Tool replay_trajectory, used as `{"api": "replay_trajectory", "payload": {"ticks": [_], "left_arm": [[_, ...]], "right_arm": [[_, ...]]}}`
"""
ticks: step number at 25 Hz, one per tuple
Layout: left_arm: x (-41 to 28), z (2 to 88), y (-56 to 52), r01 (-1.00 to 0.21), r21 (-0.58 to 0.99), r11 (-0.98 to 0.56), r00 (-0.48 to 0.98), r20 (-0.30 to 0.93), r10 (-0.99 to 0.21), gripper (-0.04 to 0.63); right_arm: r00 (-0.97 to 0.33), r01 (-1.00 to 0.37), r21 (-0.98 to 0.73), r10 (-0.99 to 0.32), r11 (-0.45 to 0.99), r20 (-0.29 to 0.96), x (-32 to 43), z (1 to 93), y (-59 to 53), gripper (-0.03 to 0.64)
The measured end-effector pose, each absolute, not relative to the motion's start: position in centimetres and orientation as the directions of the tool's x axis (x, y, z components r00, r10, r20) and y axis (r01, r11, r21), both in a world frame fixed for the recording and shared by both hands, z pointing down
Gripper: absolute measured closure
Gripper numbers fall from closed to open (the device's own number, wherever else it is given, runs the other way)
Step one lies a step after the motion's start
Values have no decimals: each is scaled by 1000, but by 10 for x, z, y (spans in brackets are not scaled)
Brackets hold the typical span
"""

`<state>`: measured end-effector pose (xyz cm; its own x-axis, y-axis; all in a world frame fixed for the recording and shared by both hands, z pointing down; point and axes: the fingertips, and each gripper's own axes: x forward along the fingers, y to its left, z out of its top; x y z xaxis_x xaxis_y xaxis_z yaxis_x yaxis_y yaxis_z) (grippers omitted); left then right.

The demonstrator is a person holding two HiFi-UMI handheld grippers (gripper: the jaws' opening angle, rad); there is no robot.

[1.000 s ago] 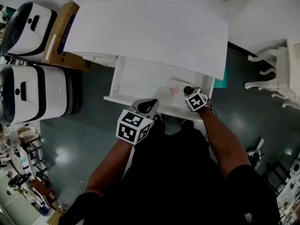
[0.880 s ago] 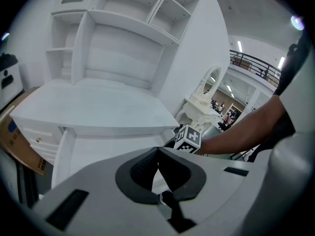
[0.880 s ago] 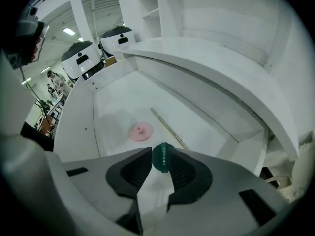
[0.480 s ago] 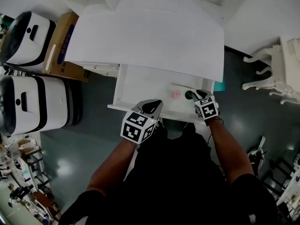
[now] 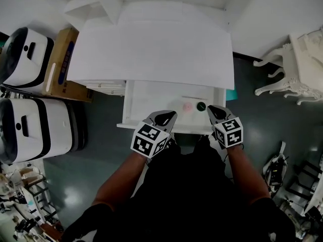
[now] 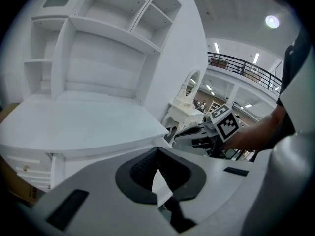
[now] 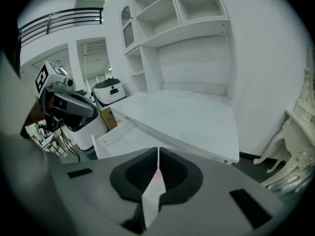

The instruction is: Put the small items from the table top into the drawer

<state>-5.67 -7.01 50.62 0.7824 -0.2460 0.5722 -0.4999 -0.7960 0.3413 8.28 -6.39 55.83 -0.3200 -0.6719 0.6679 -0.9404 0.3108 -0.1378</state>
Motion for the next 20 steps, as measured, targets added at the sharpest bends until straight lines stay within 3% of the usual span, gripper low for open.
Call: {"api": "replay_trajectory", "payload": {"ticks": [9,20], "left_arm": [[-58,491,-80,-456,315,-832,811,533,-242,591],[-57,477,-63,-478,305,-824,814,506,-285,592]], "right_arm": [[-299,-954,-184,-762,236,574,73,510,-52,591],[-370,-929,-203,-765,309,528,61,478,-38,591]]}}
